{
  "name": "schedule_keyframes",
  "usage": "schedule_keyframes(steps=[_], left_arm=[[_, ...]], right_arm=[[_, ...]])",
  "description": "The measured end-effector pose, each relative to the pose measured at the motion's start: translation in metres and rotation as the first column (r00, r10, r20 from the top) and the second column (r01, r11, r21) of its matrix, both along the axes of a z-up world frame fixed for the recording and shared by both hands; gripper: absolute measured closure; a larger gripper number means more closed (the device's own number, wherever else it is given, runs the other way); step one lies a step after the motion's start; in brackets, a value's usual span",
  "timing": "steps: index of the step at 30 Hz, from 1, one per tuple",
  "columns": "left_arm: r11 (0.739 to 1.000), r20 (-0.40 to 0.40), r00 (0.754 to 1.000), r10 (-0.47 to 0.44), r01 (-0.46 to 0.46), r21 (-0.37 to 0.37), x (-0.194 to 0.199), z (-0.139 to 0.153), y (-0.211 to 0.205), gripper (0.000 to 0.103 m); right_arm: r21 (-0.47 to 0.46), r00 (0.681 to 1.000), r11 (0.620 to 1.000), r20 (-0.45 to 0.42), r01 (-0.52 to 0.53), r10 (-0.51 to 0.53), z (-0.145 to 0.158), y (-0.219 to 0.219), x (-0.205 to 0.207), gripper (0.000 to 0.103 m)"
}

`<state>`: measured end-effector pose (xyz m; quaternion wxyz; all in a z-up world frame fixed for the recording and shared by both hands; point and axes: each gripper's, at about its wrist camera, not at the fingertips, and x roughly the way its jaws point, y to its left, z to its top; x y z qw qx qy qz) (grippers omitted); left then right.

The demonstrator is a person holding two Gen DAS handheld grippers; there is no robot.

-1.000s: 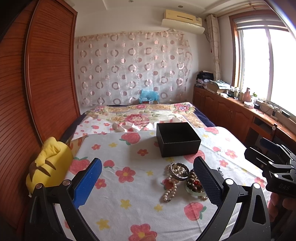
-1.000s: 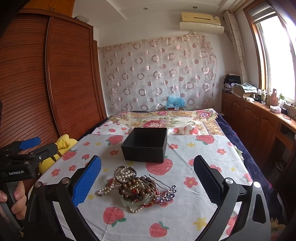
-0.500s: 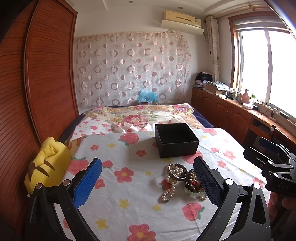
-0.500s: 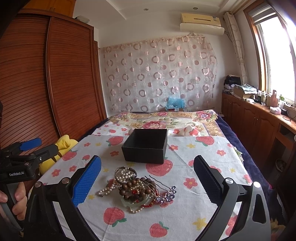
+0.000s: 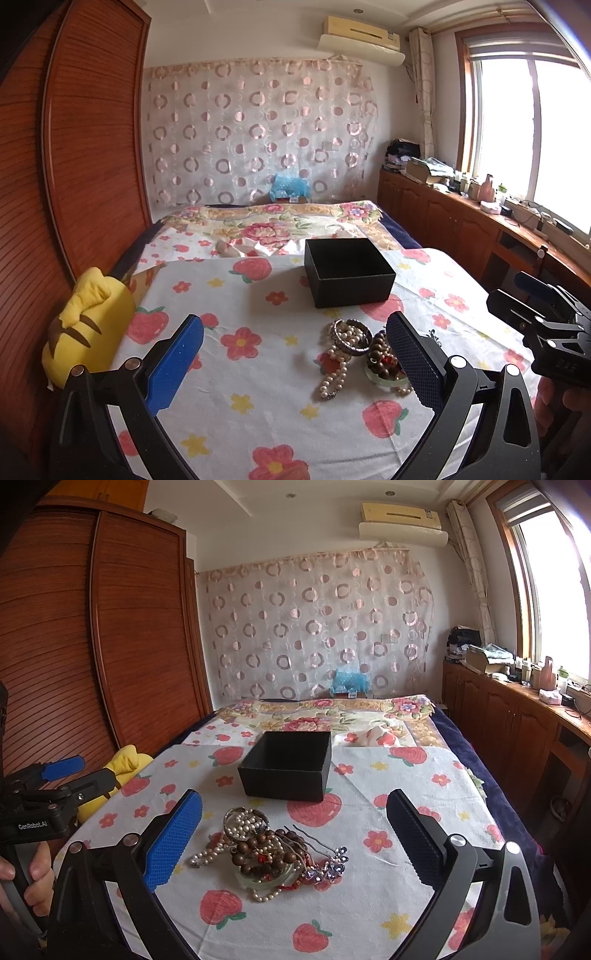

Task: Organize jewelry
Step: 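Lower the right gripper onto the blue crystal hair pins and close it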

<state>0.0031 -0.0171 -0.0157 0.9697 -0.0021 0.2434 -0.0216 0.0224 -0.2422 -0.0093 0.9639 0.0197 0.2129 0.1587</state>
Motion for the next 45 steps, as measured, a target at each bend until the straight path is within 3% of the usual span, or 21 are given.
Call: schedule_keyframes(steps=[10, 20, 24, 31, 40, 45], left_arm=[[0.999, -0.092, 0.995, -0.048, 0.045, -0.031, 0.026, -0.022, 0.002, 0.007], [0.996, -0.197, 0.976, -0.088, 0.089, -0.004, 0.061, -0.051, -0.005, 0.007], [0.994, -0.235, 0.966, -0.108, 0.110, -0.004, 0.076, -0.060, -0.008, 0.021], [0.985, -0.319, 0.933, -0.168, 0.145, -0.094, 0.116, -0.076, -0.009, 0.053], [0.977, -0.383, 0.903, -0.196, 0.145, -0.158, 0.144, -0.097, -0.006, 0.069], [0.975, -0.398, 0.893, -0.210, 0.160, -0.154, 0.152, -0.098, -0.011, 0.080]], right_arm=[[-0.045, 0.998, 0.999, -0.058, 0.007, -0.010, -0.035, -0.013, 0.018, 0.002], [-0.080, 0.991, 0.996, -0.133, -0.029, 0.019, -0.071, -0.019, 0.034, 0.005], [-0.082, 0.988, 0.996, -0.153, -0.042, 0.029, -0.078, -0.019, 0.038, 0.006], [-0.075, 0.983, 0.996, -0.177, -0.055, 0.041, -0.088, -0.019, 0.041, 0.006], [-0.065, 0.979, 0.995, -0.194, -0.079, 0.065, -0.088, -0.020, 0.043, 0.006], [-0.060, 0.978, 0.994, -0.195, -0.089, 0.076, -0.084, -0.019, 0.045, 0.006]])
